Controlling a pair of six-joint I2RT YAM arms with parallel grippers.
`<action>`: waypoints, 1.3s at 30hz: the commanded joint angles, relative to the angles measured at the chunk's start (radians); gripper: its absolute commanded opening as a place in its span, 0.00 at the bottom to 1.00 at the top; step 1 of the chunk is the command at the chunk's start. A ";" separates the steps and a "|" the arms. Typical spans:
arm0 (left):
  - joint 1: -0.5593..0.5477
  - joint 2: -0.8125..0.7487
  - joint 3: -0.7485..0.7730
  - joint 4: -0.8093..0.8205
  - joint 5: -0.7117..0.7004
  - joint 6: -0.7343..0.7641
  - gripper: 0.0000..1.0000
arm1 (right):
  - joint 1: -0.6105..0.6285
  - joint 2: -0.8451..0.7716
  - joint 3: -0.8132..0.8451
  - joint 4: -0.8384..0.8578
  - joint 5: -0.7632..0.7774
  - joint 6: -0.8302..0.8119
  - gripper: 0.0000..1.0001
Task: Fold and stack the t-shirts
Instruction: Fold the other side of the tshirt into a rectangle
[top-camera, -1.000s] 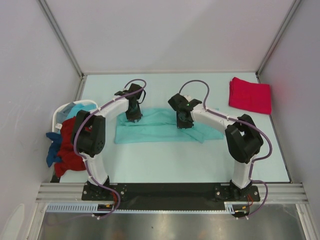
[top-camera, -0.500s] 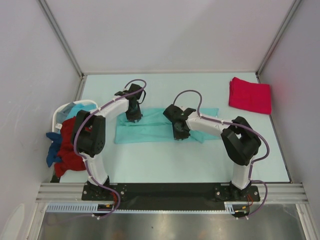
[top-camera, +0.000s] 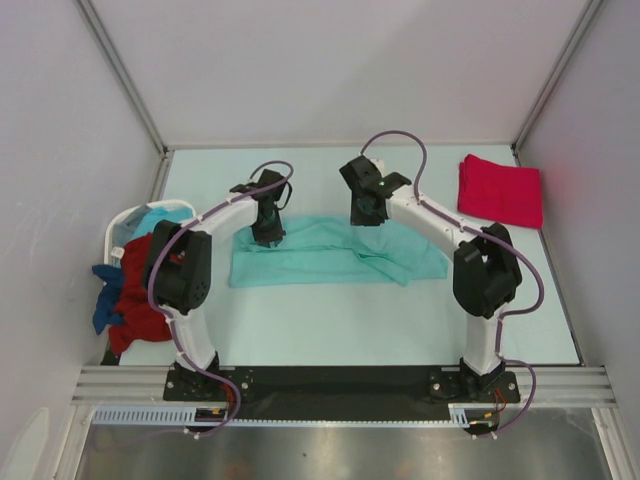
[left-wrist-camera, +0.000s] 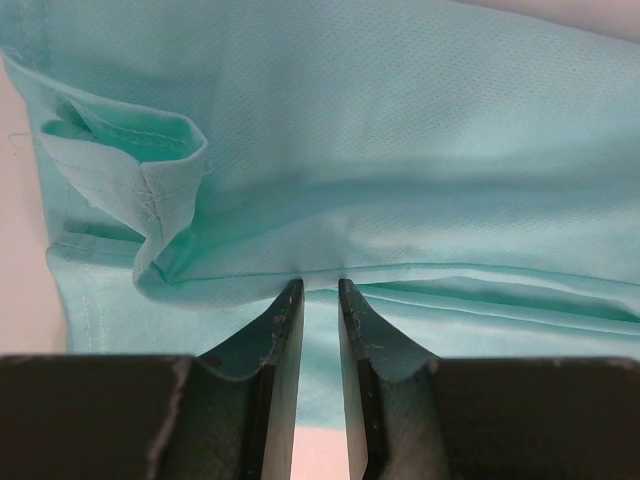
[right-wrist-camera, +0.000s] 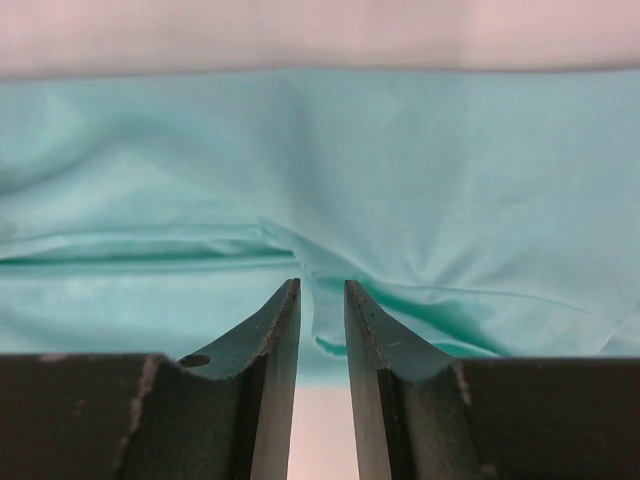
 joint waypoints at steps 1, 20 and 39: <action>-0.008 -0.032 -0.008 0.014 -0.001 -0.011 0.25 | -0.019 0.090 0.081 -0.052 0.001 -0.044 0.29; -0.009 -0.003 0.027 0.009 0.010 -0.011 0.25 | 0.013 0.023 -0.107 -0.005 -0.016 -0.015 0.29; -0.013 -0.011 0.005 0.012 0.007 -0.013 0.25 | 0.121 0.013 -0.247 0.017 -0.039 0.026 0.28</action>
